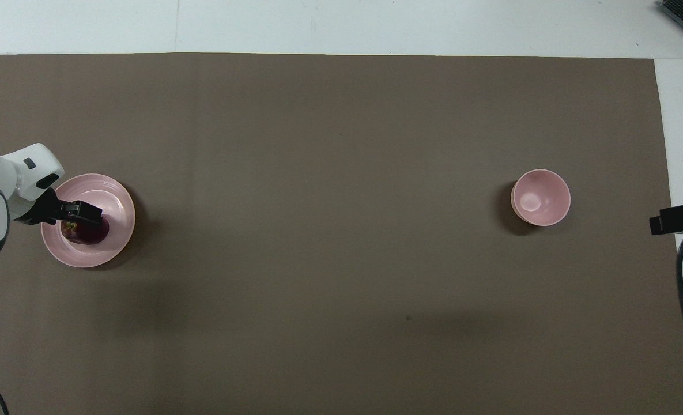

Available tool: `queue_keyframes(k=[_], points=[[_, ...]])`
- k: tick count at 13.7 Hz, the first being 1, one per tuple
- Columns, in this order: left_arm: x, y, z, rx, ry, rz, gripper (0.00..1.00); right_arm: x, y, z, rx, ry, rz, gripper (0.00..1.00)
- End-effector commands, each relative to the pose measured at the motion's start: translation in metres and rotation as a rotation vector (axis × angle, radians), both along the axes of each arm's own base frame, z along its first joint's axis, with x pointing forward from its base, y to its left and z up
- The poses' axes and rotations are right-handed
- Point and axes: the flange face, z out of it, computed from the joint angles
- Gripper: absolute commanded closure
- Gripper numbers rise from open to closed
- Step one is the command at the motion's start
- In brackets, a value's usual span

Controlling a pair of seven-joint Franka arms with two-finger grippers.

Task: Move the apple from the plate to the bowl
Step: 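Reach the left gripper down over the apple on the pink plate, then close the left gripper on the apple and lift it off the plate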

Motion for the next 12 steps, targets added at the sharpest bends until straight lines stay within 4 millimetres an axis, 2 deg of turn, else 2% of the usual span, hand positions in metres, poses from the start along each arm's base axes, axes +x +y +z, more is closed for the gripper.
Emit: queue_keyframes(k=[1,4,5,6,7,8,12], points=[[-0.014,0.006,-0.015,-0.003,-0.016,-0.02,0.0,-0.006,-0.003,0.0,-0.001,-0.008,-0.025,0.0],[-0.02,0.009,-0.019,-0.004,-0.013,-0.014,0.0,-0.006,-0.003,0.0,-0.001,-0.008,-0.025,0.0],[-0.02,0.012,-0.019,-0.004,-0.011,-0.009,0.04,-0.006,-0.003,0.0,-0.001,-0.008,-0.025,0.0],[-0.02,0.012,-0.019,-0.004,-0.011,-0.006,0.58,-0.006,-0.004,0.0,0.0,-0.008,-0.026,0.0],[-0.017,0.009,-0.017,-0.003,-0.016,-0.011,0.93,-0.006,-0.003,0.0,-0.001,-0.008,-0.025,0.0],[-0.016,0.008,-0.017,-0.002,-0.01,-0.006,1.0,-0.006,-0.003,0.0,-0.001,-0.008,-0.025,0.0],[-0.013,-0.009,-0.011,-0.004,0.022,-0.015,1.0,-0.006,-0.003,0.0,-0.001,-0.008,-0.025,0.0]])
